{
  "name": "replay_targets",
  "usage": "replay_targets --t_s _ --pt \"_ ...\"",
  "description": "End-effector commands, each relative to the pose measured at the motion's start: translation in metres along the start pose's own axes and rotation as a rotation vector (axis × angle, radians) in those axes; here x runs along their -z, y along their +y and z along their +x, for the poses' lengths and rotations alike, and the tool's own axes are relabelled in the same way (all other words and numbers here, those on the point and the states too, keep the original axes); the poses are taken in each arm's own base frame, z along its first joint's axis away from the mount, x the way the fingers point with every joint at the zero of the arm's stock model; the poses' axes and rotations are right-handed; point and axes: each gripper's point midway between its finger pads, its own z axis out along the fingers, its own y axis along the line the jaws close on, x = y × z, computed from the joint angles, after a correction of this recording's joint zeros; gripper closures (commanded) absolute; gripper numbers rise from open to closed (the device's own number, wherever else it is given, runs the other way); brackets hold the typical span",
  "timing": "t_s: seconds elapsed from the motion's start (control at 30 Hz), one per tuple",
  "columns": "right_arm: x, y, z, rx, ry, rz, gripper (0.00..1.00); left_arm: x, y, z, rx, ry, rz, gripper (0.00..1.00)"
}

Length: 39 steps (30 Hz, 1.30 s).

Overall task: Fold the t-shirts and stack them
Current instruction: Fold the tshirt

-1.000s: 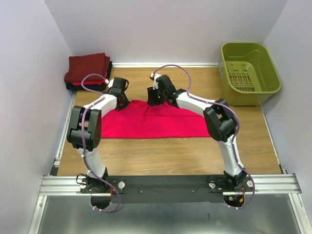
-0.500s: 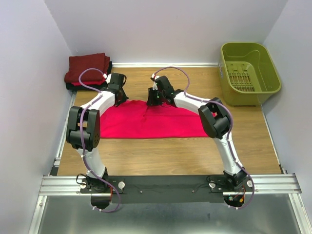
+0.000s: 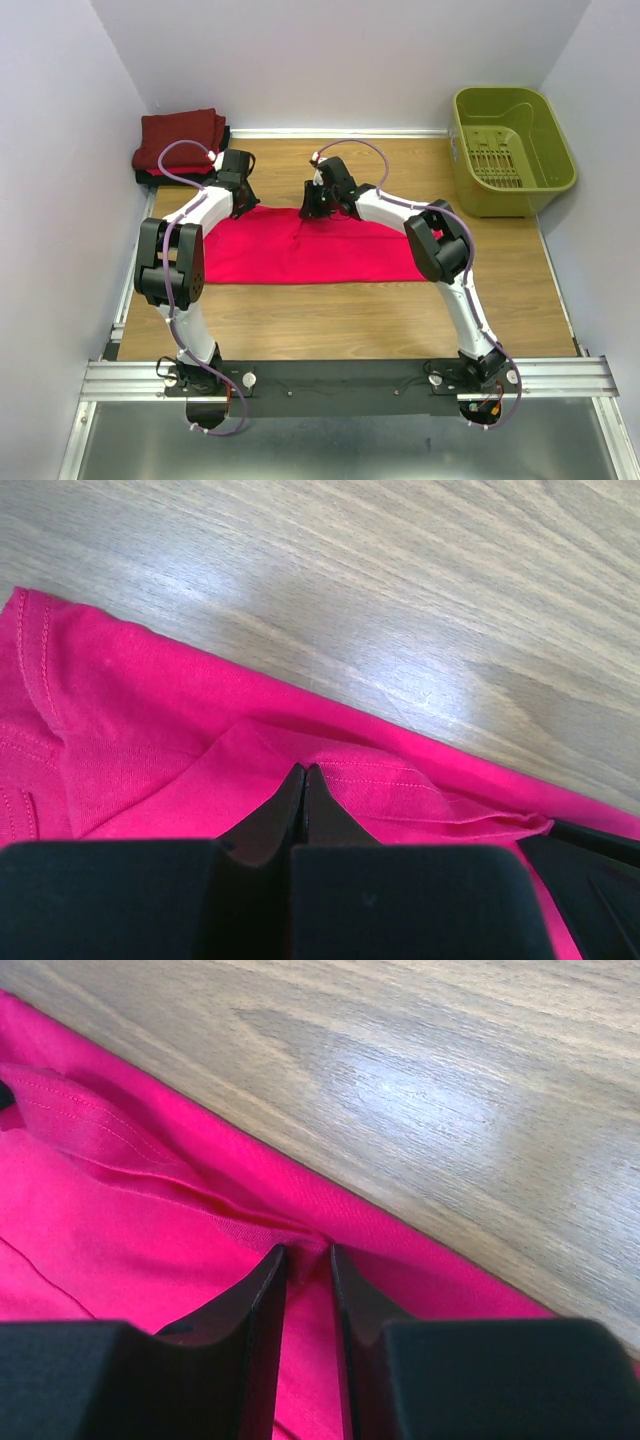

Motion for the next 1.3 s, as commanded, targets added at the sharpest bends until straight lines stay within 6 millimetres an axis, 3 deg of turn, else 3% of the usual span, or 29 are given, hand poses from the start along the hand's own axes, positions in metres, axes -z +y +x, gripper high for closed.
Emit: replay_targets --t_s 0.0,0.4,1.0,1.27 --pt "-0.007 0.001 -0.002 -0.001 -0.002 -0.015 0.69 0.006 -0.001 -0.017 -0.004 -0.037 0.004 1.00" --pt "0.011 0.013 -0.032 0.146 -0.069 -0.036 0.96 0.008 0.003 -0.038 -0.006 -0.058 0.004 1.00" --pt "0.027 0.031 -0.044 0.313 -0.089 -0.112 0.96 0.003 0.019 -0.039 -0.016 -0.022 0.001 1.00" --pt "0.037 0.046 -0.030 0.390 -0.068 -0.143 0.96 0.009 0.019 -0.029 -0.014 0.006 0.034 1.00"
